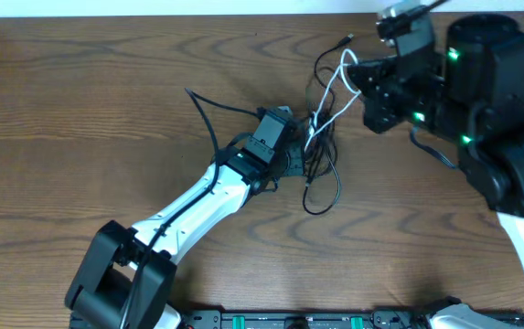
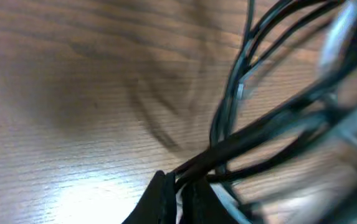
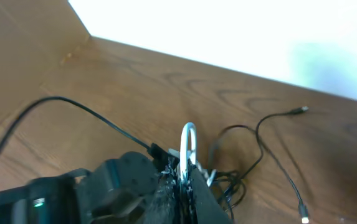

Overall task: Untangle cables
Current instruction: 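Pull the white cable rightward off the table with the right gripper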

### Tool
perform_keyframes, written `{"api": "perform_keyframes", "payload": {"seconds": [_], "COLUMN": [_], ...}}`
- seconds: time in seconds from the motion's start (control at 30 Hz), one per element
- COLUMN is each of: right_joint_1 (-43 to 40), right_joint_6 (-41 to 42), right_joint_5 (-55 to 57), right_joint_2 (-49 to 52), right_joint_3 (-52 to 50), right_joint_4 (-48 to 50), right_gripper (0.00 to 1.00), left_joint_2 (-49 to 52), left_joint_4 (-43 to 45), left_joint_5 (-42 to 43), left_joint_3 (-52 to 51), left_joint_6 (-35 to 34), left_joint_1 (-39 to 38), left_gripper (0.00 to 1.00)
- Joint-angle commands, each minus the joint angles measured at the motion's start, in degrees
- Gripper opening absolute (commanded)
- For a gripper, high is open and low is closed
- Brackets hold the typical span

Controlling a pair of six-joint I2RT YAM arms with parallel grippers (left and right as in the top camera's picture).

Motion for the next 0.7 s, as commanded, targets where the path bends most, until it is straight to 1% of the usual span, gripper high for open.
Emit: {"api": "perform_keyframes", "payload": {"seconds": [0.0, 0.07, 0.2, 0.3, 0.4, 0.5, 0.6, 0.67], "right_joint_1": [-1.88, -3.28, -6.03, -7.65, -8.37, -8.5, -8.5, -8.5], "right_joint_6": [0.7, 0.76, 1.77, 5.46, 11.82, 17.31, 22.86, 25.29], "right_joint_5": [0.48, 0.46, 1.86, 13.07, 31.69, 44.52, 53.16, 56.04], "right_joint_2": [-3.48, -4.63, -5.62, -5.35, -4.37, -2.89, -1.01, 0.22], "right_joint_3": [0.57, 0.57, 0.57, 0.55, 0.55, 0.55, 0.55, 0.55], "right_joint_4": [0.37, 0.37, -1.01, -4.9, -10.23, -15.02, -20.02, -22.27], "right_gripper": [0.01, 0.01, 0.01, 0.01, 0.01, 0.01, 0.01, 0.01], "left_joint_2": [1.27, 1.36, 1.36, 1.36, 1.36, 1.36, 1.36, 1.36], "left_joint_4": [-0.33, -1.25, -4.44, -6.47, -8.11, -9.84, -12.02, -12.83], "left_joint_5": [-4.04, -8.13, -17.59, -20.85, -20.83, -20.83, -20.83, -20.76], "left_joint_3": [0.2, 0.2, 0.2, 0.2, 0.2, 0.2, 0.2, 0.2], "left_joint_6": [-0.79, -3.39, -11.02, -13.22, -13.16, -14.53, -19.8, -21.92], "left_joint_1": [0.04, 0.04, 0.35, 1.09, 2.32, 3.8, 5.79, 6.99], "left_gripper": [0.08, 0.08, 0.08, 0.08, 0.08, 0.08, 0.08, 0.08]}}
